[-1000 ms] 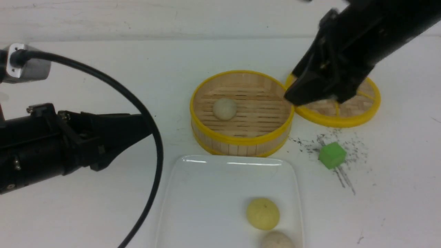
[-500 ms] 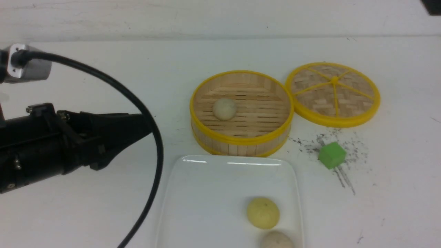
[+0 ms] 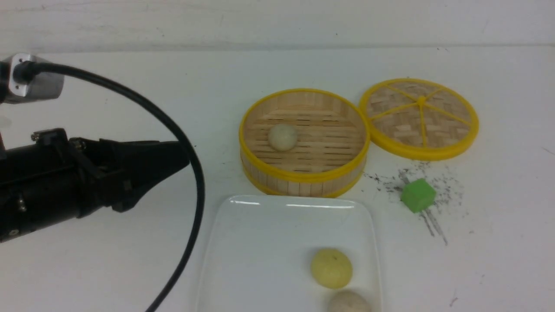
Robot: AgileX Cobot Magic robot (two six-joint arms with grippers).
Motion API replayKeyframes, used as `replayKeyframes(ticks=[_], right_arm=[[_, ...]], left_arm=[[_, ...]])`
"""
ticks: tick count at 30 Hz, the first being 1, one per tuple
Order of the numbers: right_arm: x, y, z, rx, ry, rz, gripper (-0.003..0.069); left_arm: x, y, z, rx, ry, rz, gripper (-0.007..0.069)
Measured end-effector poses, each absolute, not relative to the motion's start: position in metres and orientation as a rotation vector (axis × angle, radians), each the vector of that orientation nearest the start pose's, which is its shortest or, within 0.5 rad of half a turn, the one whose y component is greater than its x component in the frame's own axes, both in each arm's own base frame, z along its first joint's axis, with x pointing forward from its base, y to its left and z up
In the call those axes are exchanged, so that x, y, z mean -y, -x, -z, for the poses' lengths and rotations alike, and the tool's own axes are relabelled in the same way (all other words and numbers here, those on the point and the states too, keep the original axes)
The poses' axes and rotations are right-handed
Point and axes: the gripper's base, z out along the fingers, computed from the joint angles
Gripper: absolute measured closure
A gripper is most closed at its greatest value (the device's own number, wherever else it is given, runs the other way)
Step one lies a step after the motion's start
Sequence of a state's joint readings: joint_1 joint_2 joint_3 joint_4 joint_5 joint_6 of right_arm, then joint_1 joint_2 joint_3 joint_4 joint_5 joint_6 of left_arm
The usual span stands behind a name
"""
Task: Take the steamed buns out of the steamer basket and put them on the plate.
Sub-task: Use the left arm to grab the steamed stuffed bun that is closest to it
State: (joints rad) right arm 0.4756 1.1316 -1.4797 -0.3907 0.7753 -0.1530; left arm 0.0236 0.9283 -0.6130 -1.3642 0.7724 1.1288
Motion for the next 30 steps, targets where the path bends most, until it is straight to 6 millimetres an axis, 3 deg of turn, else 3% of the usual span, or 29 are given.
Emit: replayKeyframes(ticks=[6,11,18,23,30], right_arm=[[-0.086,-0.224,-0.507,-1.578,0.462,0.148,0.0270],[-0.091,-0.233,-0.503,-1.597,0.380,0.067,0.0270],[-0.110,-0.263,-0.475,-1.732,0.332,-0.051,0.0270],[-0.128,-0.294,-0.442,-1.839,0.359,-0.057,0.0286],[-0.144,-0.326,-0.399,-1.900,0.651,0.139,0.0368]], left_arm=[[0.059,-0.172,-0.310,-1.942,-0.315,0.837,0.0216],[0.059,-0.172,-0.310,-1.942,-0.316,0.839,0.0216],[0.059,-0.172,-0.310,-1.942,-0.316,0.839,0.0216],[0.059,-0.172,-0.310,-1.942,-0.315,0.838,0.0216],[0.058,-0.173,-0.310,-1.941,-0.314,0.836,0.0216]])
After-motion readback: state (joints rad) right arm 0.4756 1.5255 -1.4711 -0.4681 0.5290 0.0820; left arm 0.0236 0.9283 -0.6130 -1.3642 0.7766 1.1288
